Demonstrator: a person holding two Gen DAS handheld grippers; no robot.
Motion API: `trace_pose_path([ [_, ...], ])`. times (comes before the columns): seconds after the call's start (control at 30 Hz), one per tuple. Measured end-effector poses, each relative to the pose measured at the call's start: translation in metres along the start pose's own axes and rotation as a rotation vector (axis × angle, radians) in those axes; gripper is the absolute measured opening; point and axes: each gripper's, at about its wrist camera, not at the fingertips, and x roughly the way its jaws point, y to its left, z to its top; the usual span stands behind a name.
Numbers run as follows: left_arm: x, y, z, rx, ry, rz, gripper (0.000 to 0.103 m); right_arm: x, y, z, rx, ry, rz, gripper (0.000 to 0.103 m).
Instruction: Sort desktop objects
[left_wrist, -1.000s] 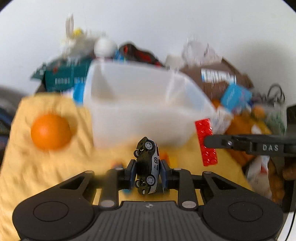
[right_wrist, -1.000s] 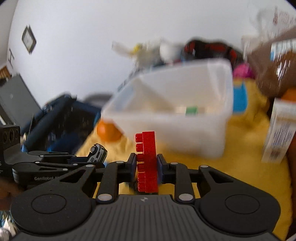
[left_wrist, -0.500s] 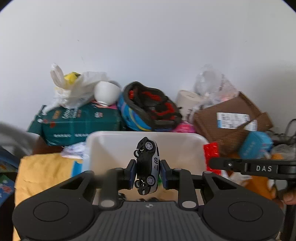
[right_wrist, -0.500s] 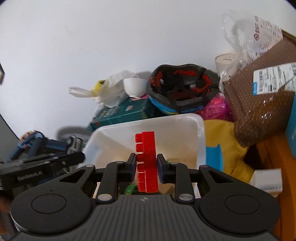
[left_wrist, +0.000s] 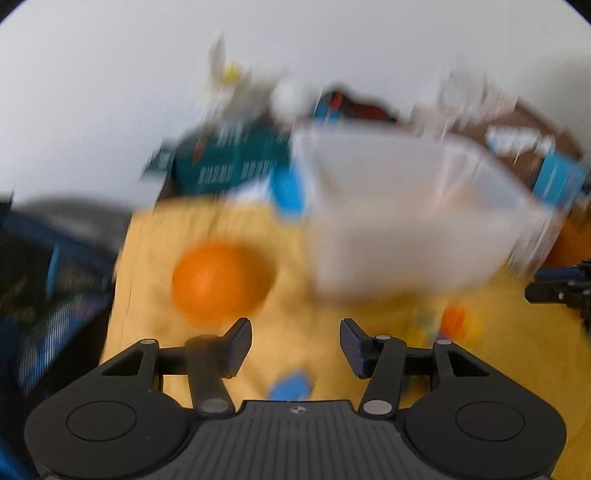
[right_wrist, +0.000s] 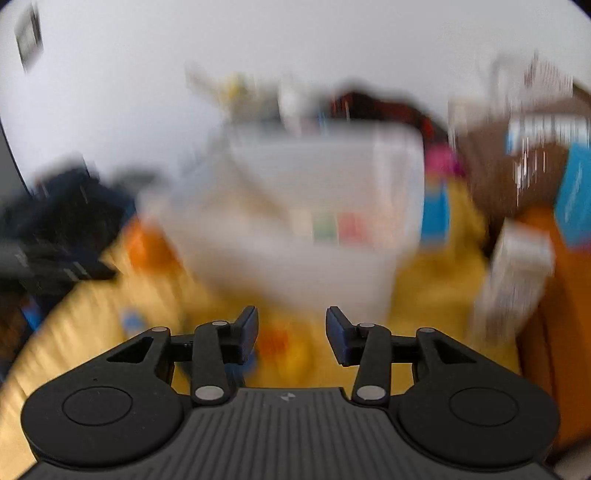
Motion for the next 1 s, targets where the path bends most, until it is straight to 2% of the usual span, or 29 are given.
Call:
trace_pose_path([
  [0.07, 0.011, -0.001, -0.018, 0.041, 0.036, 0.006, 0.057, 0.017, 0.004, -0.02, -0.01, 0.057, -0.023, 0.045],
  [0.17, 0.029, -0.002, -0.028, 0.095, 0.063, 0.009, 0.057, 0.034, 0.007, -0.029, -0.008, 0.1, -0.06, 0.045],
  [0.33, 0.052, -0.001, -0.027, 0.057, 0.101, -0.005, 0.056, 0.058, 0.001, -0.024, -0.004, 0.111, -0.073, 0.048],
  [0.4, 0.056, -0.001, -0.027, 0.066, 0.109, -0.014, 0.049, 0.067, 0.002, -0.019, -0.02, 0.109, -0.085, 0.049],
  [0.43, 0.058, -0.002, -0.027, 0.072, 0.112, -0.024, 0.04, 0.072, 0.002, -0.018, -0.024, 0.112, -0.083, 0.049],
  [0.47, 0.056, -0.003, -0.028, 0.082, 0.11, -0.027, 0.039, 0.077, 0.001, -0.017, -0.029, 0.118, -0.074, 0.048],
  [0.5, 0.054, -0.005, -0.028, 0.094, 0.106, -0.032, 0.039, 0.08, 0.001, -0.017, -0.039, 0.128, -0.063, 0.042],
  [0.53, 0.052, -0.008, -0.03, 0.108, 0.103, -0.043, 0.039, 0.082, 0.001, -0.017, -0.055, 0.138, -0.069, 0.03],
  [0.6, 0.044, -0.011, -0.031, 0.123, 0.094, -0.058, 0.039, 0.078, 0.001, -0.02, -0.054, 0.13, -0.062, 0.029],
  [0.8, 0.0, -0.021, -0.017, 0.055, 0.001, -0.137, 0.039, 0.024, -0.012, -0.02, 0.021, 0.043, -0.007, 0.029],
  [1.0, -0.025, -0.042, 0.026, 0.038, -0.074, -0.188, 0.039, -0.028, -0.024, 0.011, 0.054, -0.088, 0.019, 0.029],
])
